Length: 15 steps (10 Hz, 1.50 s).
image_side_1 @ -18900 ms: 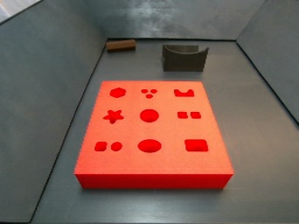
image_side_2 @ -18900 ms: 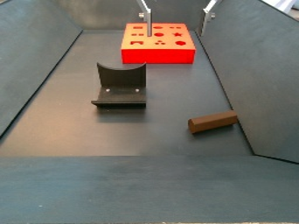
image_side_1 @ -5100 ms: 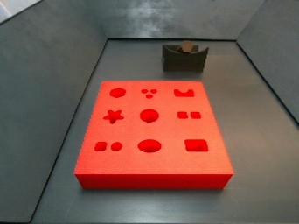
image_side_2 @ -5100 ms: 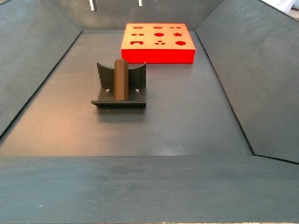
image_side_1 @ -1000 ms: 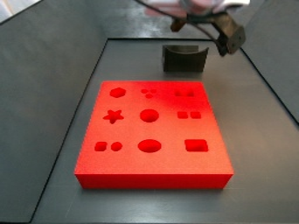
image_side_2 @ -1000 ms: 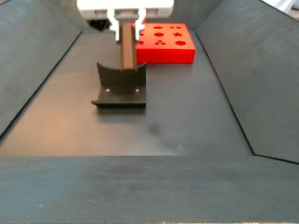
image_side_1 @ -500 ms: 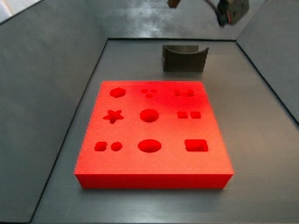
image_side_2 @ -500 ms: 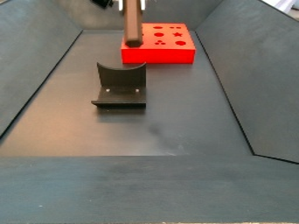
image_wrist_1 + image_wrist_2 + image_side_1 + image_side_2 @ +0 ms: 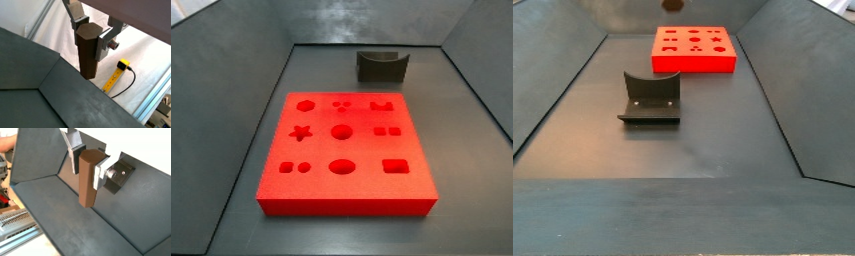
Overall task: Pick up the hexagon object. Move up. Place the hexagon object on the fixture. Regrasp the hexagon object. Move to above the board. Insert the hexagon object.
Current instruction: Move to above the board.
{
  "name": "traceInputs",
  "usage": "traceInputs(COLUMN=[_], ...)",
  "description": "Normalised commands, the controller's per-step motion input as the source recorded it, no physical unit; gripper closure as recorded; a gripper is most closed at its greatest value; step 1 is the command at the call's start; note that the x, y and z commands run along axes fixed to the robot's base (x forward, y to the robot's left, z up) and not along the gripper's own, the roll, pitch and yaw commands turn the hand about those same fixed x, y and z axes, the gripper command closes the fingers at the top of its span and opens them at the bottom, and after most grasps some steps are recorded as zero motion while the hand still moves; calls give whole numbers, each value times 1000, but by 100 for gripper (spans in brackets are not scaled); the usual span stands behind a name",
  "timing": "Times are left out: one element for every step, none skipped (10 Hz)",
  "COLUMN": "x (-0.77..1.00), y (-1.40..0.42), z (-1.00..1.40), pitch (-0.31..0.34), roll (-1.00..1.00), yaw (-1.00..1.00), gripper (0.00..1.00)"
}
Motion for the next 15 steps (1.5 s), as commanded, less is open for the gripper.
traceInputs(x=[-11, -353, -350, -372, -376, -387, -388, -406, -418, -372, -295, -171, -111, -78, -61], y=[-15, -1000, -1000, -1000, -1000, -1000, -1000, -1000, -1000, -805, -610, -282, -146, -38, -23], z=[286, 171, 166, 182, 166, 171, 172, 172, 172, 138, 102, 48, 25, 10, 2], pitch=[48, -14, -20, -25, -26, -22, -21, -18, -16, -16, -19, -19, -23, -22, -29], roll=[-43, -1000, -1000, -1000, -1000, -1000, -1000, -1000, -1000, -1000, -1000, -1000, -1000, -729, -509], yaw=[85, -59, -62, -62, -66, -71, -70, -71, -72, -72, -73, -68, -67, -36, -25], gripper=[100, 100, 100, 100, 100, 100, 100, 100, 100, 100, 100, 100, 100, 100, 100])
